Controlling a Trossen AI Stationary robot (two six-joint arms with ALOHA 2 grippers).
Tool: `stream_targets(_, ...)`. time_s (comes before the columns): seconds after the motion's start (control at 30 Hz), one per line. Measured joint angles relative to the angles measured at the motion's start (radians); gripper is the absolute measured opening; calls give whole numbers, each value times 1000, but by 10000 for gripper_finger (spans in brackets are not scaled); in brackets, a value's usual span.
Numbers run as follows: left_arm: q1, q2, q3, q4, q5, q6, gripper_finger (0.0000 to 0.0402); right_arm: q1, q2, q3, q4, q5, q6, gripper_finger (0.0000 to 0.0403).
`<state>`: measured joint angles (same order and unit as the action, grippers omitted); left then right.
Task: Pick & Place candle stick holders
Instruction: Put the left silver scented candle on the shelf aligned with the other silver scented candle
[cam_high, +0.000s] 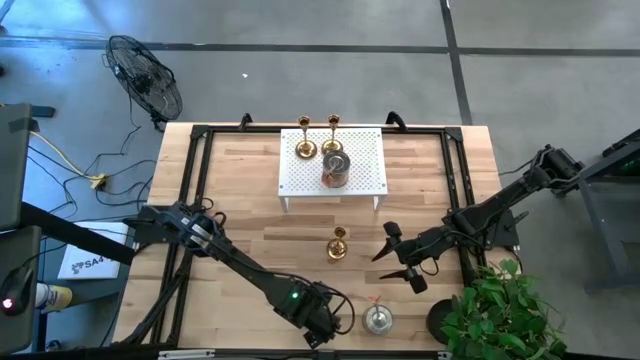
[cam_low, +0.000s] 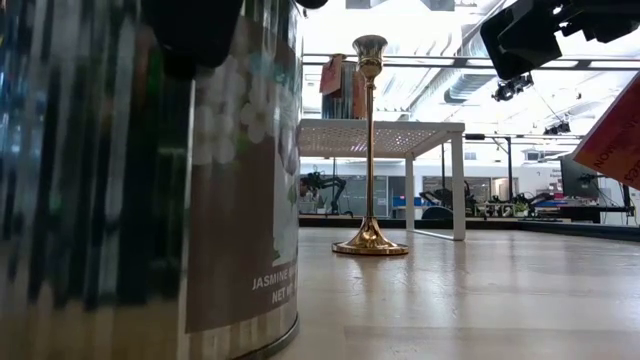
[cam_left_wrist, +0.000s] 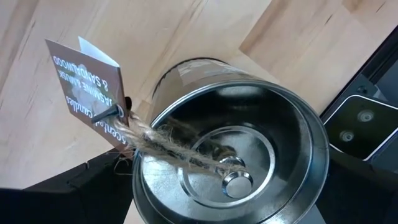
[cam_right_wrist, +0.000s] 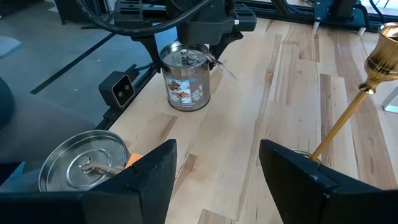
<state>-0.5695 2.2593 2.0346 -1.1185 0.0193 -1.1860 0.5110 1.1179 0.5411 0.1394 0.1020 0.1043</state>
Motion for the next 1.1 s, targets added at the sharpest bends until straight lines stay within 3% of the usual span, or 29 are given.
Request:
stream_targets(0.47,-1,1,0,1,-8,50,395,0,0,0,0,0,0,224)
stream_targets(0.67,-1,1,1,-6,-12,40,359,0,0,0,0,0,0,224)
stream_targets(1.1,0,1,0,-6,-18,34,359,0,0,0,0,0,0,224)
